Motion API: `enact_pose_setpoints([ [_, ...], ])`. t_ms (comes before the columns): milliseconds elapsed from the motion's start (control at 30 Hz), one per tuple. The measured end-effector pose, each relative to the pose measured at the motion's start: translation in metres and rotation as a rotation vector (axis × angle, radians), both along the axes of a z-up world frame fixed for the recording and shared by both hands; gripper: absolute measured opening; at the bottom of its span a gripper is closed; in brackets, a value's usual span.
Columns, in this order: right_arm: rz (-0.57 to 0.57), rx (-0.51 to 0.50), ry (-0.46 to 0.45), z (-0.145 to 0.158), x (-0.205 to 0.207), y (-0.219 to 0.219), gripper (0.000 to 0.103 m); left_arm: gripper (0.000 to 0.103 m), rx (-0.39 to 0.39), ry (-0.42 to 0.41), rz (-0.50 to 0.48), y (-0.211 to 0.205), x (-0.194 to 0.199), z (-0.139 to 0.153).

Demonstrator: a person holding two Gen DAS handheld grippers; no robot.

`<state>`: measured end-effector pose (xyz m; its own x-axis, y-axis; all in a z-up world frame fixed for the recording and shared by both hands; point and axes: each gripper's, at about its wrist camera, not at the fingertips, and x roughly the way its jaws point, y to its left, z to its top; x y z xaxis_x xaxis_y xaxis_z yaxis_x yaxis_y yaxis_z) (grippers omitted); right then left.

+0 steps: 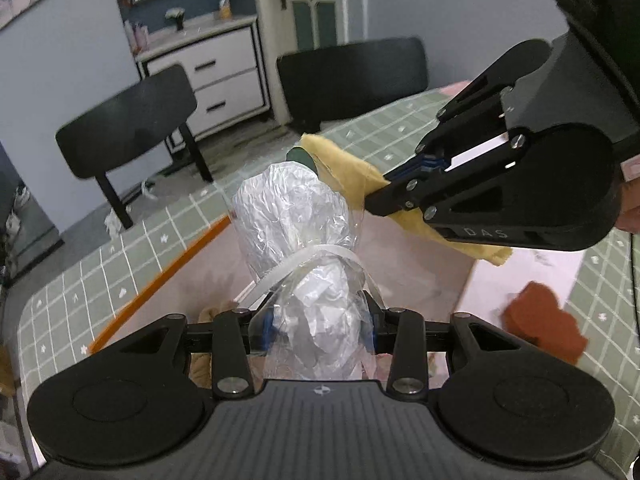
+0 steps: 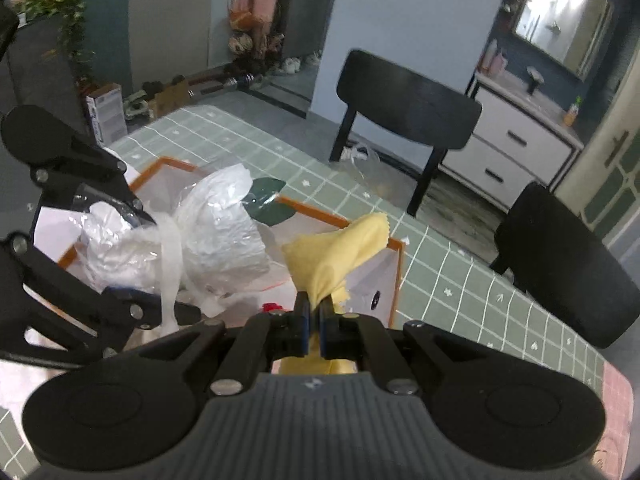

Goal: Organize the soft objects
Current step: 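Carry the bag bundle and yellow cloth over the orange box with both tools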

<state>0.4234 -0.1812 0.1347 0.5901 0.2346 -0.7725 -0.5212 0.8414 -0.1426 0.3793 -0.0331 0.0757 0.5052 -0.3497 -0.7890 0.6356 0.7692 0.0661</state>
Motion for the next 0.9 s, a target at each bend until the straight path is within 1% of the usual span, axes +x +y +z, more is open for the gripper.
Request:
enact_pose_setpoints([
  [100, -0.021, -0.003, 0.034, -0.017, 0.015, 0.003, 0.001, 0.045, 0.019, 0.025, 0.026, -0.001, 0.014, -0.015],
  [200, -0.041, 0.011, 0.069, -0.032, 0.028, 0.006, 0.001, 0.045, 0.018, 0.05, 0.059, -0.002, 0.026, -0.027],
  [300, -0.061, 0.018, 0.1, -0.046, 0.039, 0.008, 0.002, 0.045, 0.027, 0.067, 0.069, -0.006, 0.034, -0.039],
  [433, -0.063, -0.027, 0.14, -0.069, 0.048, 0.012, 0.002, 0.046, 0.078, 0.091, 0.079, -0.014, 0.044, -0.056],
  [667, -0.063, -0.071, 0.171, -0.092, 0.053, 0.015, 0.002, 0.046, 0.134, 0.103, 0.102, -0.023, 0.053, -0.073],
  [833, -0.071, -0.101, 0.192, -0.105, 0.053, 0.017, 0.002, 0.047, 0.157, 0.105, 0.091, -0.027, 0.051, -0.079],
  [900, -0.067, -0.106, 0.196, -0.109, 0.053, 0.019, 0.004, 0.051, 0.17, 0.096, 0.094, -0.027, 0.05, -0.078],
])
